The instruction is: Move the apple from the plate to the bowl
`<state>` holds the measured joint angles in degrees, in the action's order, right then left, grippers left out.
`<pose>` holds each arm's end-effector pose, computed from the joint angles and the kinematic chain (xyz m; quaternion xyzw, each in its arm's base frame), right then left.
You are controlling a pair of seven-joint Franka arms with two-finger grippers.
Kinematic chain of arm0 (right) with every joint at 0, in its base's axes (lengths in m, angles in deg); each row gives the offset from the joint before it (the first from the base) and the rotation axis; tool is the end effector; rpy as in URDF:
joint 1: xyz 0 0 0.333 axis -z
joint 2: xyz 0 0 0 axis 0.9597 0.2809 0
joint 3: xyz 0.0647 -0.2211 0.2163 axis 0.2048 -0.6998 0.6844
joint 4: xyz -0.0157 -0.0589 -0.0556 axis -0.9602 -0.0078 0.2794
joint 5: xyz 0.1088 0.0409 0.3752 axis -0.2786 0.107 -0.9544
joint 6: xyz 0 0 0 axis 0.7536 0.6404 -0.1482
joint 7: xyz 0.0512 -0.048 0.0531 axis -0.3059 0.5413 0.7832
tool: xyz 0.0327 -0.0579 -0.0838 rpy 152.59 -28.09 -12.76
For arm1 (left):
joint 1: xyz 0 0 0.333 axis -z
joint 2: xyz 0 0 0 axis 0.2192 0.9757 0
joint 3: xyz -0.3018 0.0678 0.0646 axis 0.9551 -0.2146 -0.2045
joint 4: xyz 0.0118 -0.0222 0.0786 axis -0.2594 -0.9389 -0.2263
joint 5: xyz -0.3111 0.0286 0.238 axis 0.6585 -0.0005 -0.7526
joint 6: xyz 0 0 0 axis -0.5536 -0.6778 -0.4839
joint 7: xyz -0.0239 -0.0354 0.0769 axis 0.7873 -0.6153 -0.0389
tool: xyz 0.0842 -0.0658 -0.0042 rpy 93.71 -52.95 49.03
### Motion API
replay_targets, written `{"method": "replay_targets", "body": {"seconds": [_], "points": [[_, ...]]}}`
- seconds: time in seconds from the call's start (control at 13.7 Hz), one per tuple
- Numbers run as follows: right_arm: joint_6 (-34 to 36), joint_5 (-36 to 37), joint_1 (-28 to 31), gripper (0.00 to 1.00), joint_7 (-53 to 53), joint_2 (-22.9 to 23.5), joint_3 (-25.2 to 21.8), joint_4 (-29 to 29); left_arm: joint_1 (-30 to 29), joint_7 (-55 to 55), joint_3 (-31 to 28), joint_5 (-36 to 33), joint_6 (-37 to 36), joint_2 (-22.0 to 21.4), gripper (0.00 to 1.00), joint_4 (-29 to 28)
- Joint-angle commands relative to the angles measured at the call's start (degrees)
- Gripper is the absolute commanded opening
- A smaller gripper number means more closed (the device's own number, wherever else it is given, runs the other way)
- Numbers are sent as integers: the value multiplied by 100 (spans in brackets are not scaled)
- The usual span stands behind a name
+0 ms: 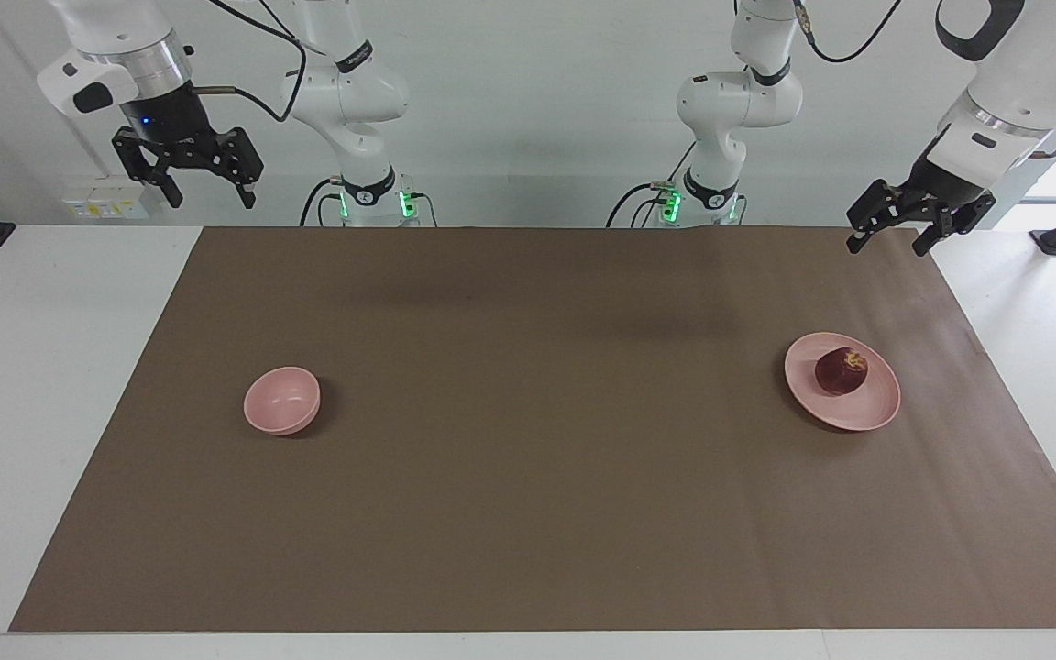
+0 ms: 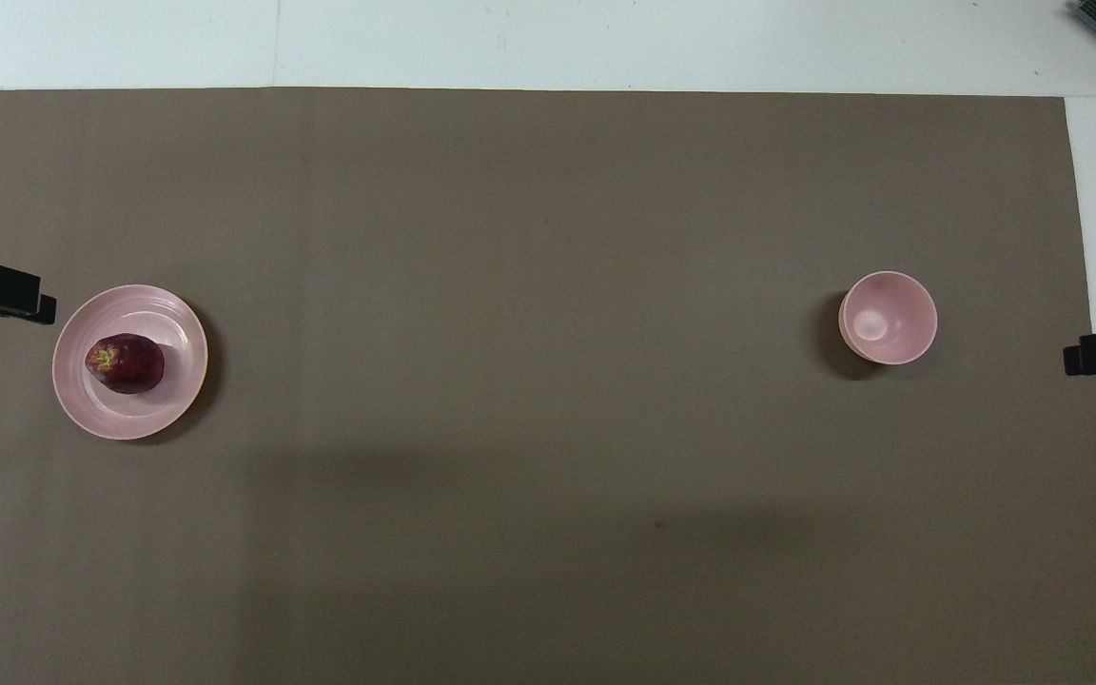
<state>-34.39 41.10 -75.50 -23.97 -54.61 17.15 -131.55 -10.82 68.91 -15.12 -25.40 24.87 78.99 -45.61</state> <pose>0.5051 -0.0382 0.6650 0.9999 -0.0052 0.0144 0.0071 0.5437 -0.0047 0.6527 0.9991 -0.0284 -0.0279 0.0160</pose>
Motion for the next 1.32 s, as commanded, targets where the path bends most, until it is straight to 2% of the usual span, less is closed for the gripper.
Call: {"method": "replay_targets", "body": {"seconds": [0.0,0.66,1.24], "points": [[63,4,67,100,102,-135,28,-137,44,300,0,-92,-87,36,100,104],[256,-31,14,100,146,-82,37,56,-87,320,-44,-65,-16,-44,100,-117],[186,-31,-74,100,102,-64,134,-111,-430,399,-61,-48,168,342,100,-38]]}}
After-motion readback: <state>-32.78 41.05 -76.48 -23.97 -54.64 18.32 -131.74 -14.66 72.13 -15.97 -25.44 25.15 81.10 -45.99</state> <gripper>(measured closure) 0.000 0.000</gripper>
